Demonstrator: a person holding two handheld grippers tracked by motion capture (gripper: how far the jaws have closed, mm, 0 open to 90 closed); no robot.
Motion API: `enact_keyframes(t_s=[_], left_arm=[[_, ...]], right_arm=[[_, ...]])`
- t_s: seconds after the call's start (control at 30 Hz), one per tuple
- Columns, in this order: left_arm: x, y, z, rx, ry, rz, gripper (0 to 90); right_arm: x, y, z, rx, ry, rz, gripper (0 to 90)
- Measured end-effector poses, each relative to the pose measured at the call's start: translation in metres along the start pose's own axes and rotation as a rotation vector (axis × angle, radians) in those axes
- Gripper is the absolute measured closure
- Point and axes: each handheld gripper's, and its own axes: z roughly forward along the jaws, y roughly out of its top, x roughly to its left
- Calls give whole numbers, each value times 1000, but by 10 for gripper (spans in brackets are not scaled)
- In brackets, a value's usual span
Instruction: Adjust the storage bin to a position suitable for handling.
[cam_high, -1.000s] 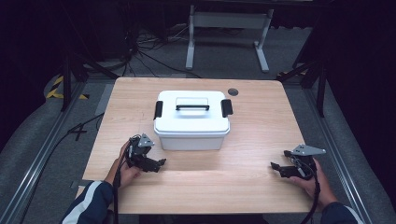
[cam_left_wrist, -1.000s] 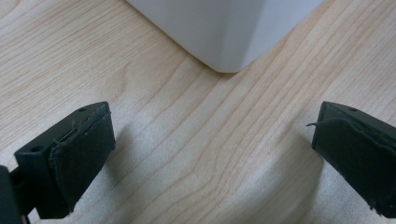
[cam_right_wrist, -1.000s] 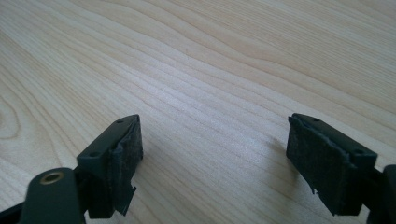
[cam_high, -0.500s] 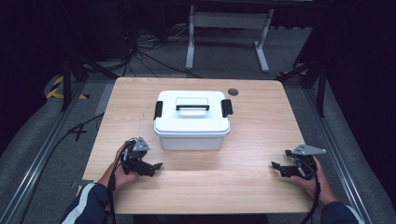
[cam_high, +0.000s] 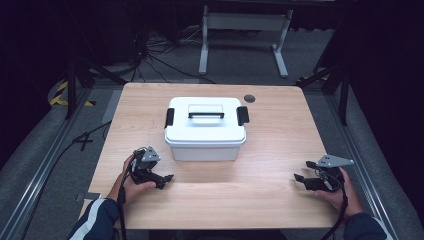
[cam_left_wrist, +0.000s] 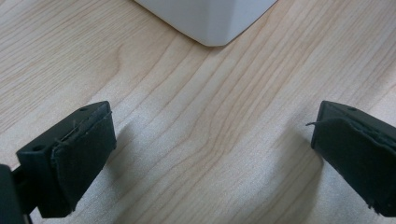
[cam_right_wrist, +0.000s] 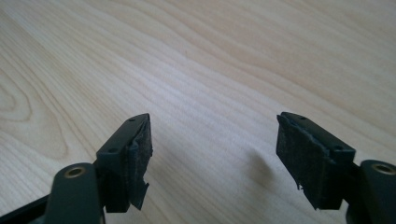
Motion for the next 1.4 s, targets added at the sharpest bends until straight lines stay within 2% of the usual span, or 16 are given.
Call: enact_keyframes(t_s=[0.23, 0.3, 0.4, 0.53, 0.73, 0.83, 0.9, 1.0, 1.27, 1.4], left_arm=[[0, 0, 0, 0, -1, -1, 3], [0, 0, 0, 0, 0, -2, 3], [0, 0, 0, -4, 5, -4, 5], [0, 0, 0, 0, 0, -2, 3], [0, 0, 0, 0, 0, -2, 3], [0, 0, 0, 0, 0, -2, 3], [0, 0, 0, 0, 0, -2, 3], [0, 0, 0, -1, -1, -7, 4], [0, -1, 0, -2, -1, -8, 5], [1, 0, 0, 1, -6, 2, 4]], right_arm=[[3, 11, -7, -8, 11, -47, 326], [3, 15, -11, -19, 35, -54, 343], [3, 22, -14, -21, 40, -61, 355], [5, 36, -18, -6, 56, -116, 365], [6, 59, -28, -7, 66, -153, 368], [5, 75, -31, -4, 87, -169, 360], [5, 83, -32, -3, 103, -179, 360], [9, 98, -31, 10, 112, -224, 360], [20, 131, -24, 34, 122, -308, 349], [25, 140, -22, 40, 132, -315, 342]])
